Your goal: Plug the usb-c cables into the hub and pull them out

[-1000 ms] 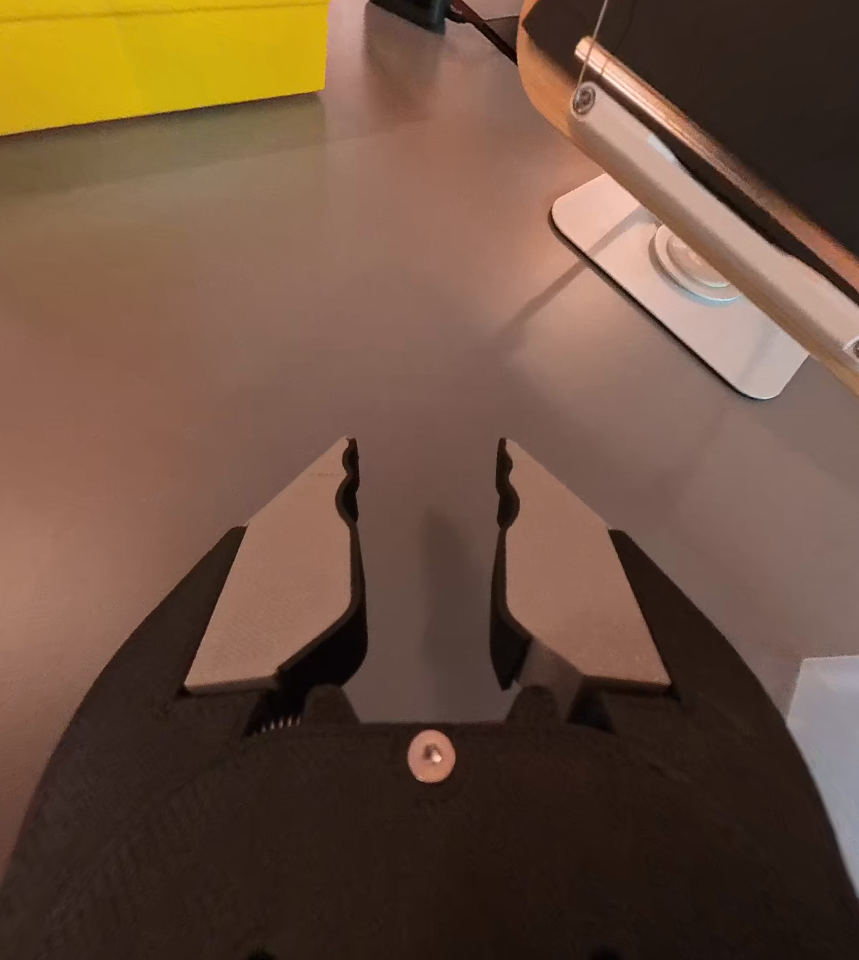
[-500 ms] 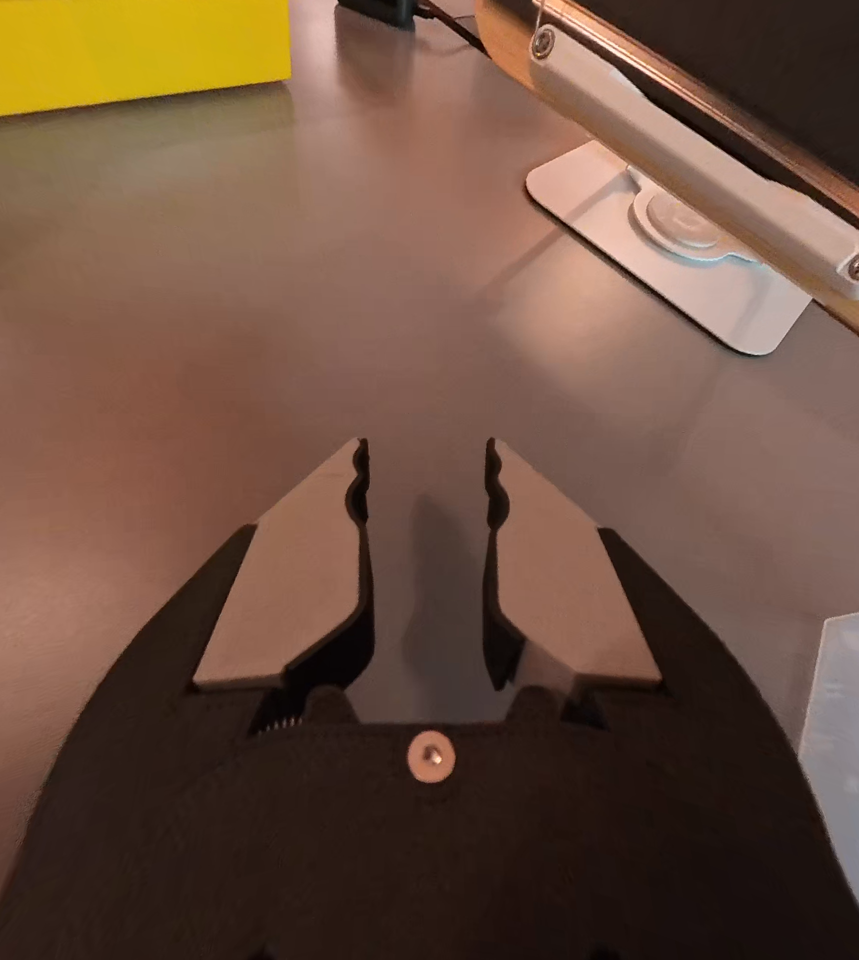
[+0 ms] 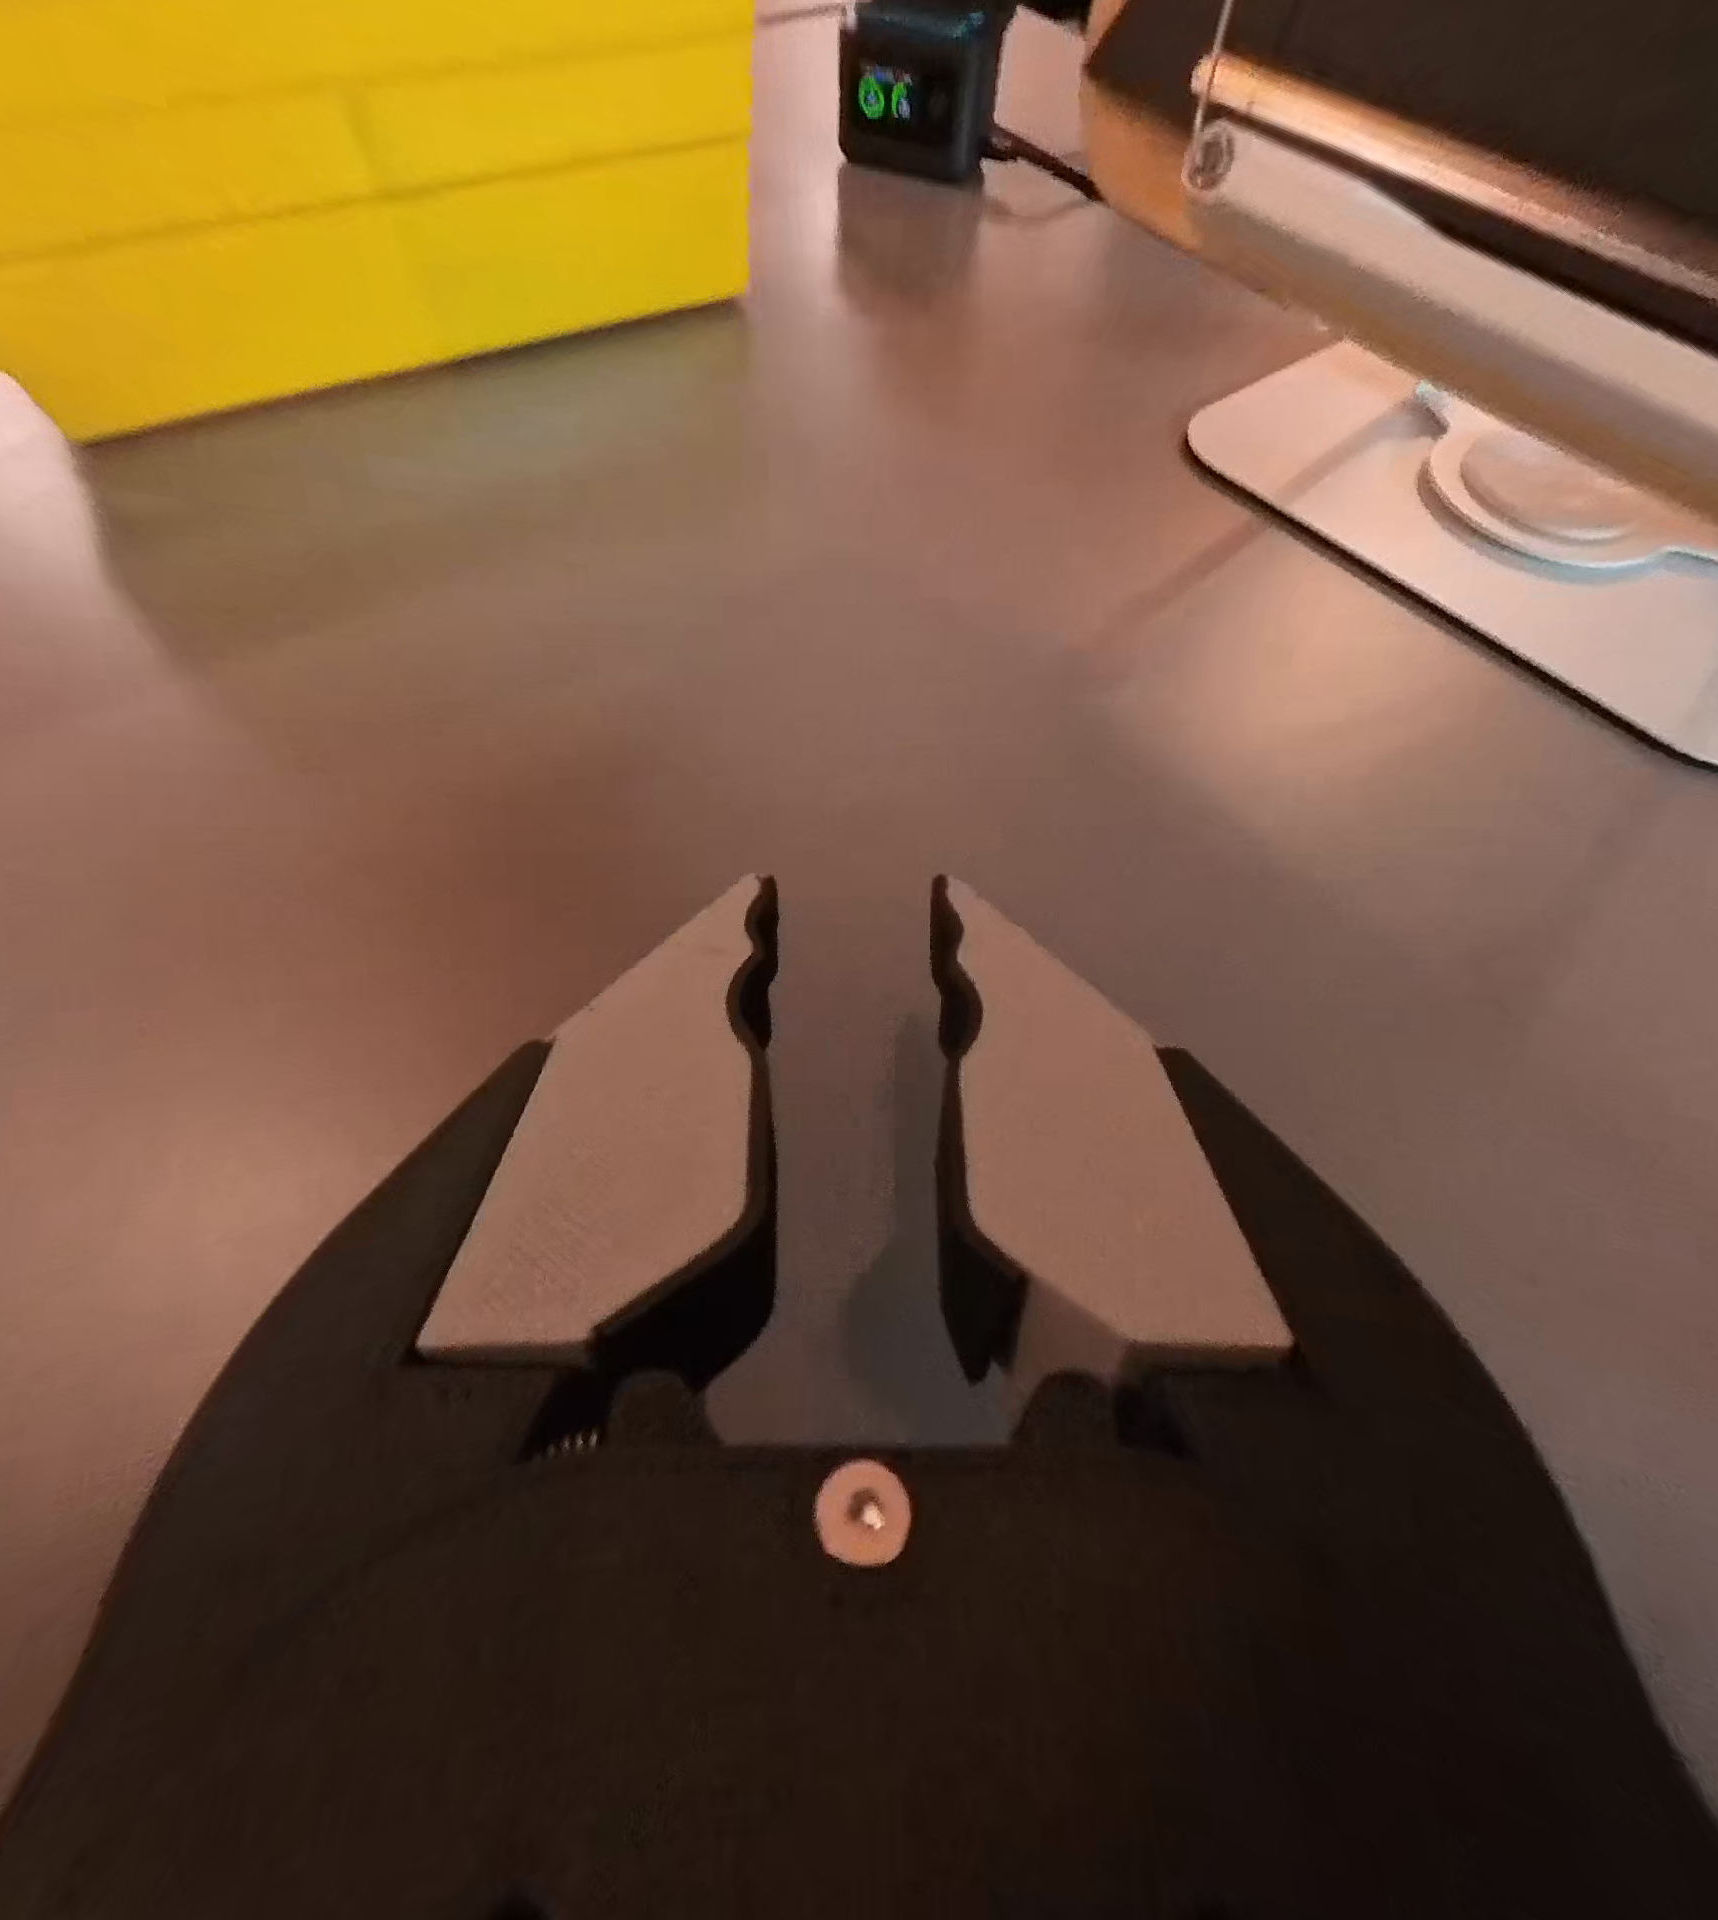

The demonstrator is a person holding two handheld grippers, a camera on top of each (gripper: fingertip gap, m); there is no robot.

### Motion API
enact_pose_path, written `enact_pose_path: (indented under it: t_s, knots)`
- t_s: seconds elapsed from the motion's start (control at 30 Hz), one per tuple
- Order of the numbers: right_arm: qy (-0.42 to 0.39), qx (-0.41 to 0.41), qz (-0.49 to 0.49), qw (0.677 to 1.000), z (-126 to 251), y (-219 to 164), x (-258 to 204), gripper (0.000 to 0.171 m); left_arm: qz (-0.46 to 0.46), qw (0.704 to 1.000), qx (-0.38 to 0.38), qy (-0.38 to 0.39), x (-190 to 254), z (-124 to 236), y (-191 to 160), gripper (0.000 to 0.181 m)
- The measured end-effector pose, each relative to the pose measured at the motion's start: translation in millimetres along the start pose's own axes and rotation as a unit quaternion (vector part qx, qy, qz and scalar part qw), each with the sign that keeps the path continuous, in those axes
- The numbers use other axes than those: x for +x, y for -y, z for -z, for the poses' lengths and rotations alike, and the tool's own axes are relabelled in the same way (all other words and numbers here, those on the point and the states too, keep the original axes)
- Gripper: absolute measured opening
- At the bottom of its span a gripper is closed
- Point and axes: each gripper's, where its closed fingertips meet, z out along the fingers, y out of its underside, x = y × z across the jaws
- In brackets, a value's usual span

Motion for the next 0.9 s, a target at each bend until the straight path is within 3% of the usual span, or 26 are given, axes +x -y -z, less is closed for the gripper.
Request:
enact_pose_path:
  t_s: [0.13, 0.23, 0.37, 0.47, 0.6, 0.67, 0.77, 0.9]
  knots:
    - [0.067, 0.048, -0.024, 0.996, 13, 14, -12, 0.014, 0.007, 0.980, 0.059, -0.192, 123, 0, -10, 0.007]
    - [0.109, 0.084, -0.039, 0.990, 26, 24, -18, 0.011, 0.038, 0.953, 0.065, -0.295, 198, -10, -58, 0.007]
    - [0.106, 0.125, -0.033, 0.986, 38, 34, -14, 0.027, 0.033, 0.898, 0.112, -0.425, 265, -18, -111, 0.006]
    - [0.141, 0.151, -0.042, 0.978, 46, 42, -20, 0.028, 0.098, 0.847, 0.152, -0.500, 285, -24, -119, 0.007]
    - [0.139, 0.196, -0.009, 0.971, 54, 52, -23, 0.027, 0.120, 0.811, 0.211, -0.531, 294, -39, -123, 0.007]
    - [0.143, 0.206, 0.006, 0.968, 55, 55, -28, 0.027, 0.123, 0.798, 0.194, -0.558, 305, -41, -128, 0.006]
    - [0.174, 0.216, 0.008, 0.961, 56, 63, -41, 0.030, 0.097, 0.804, 0.157, -0.565, 321, -41, -147, 0.007]
    - [0.239, 0.201, 0.013, 0.950, 50, 60, -68, 0.017, 0.101, 0.804, 0.185, -0.556, 324, -29, -136, 0.007]
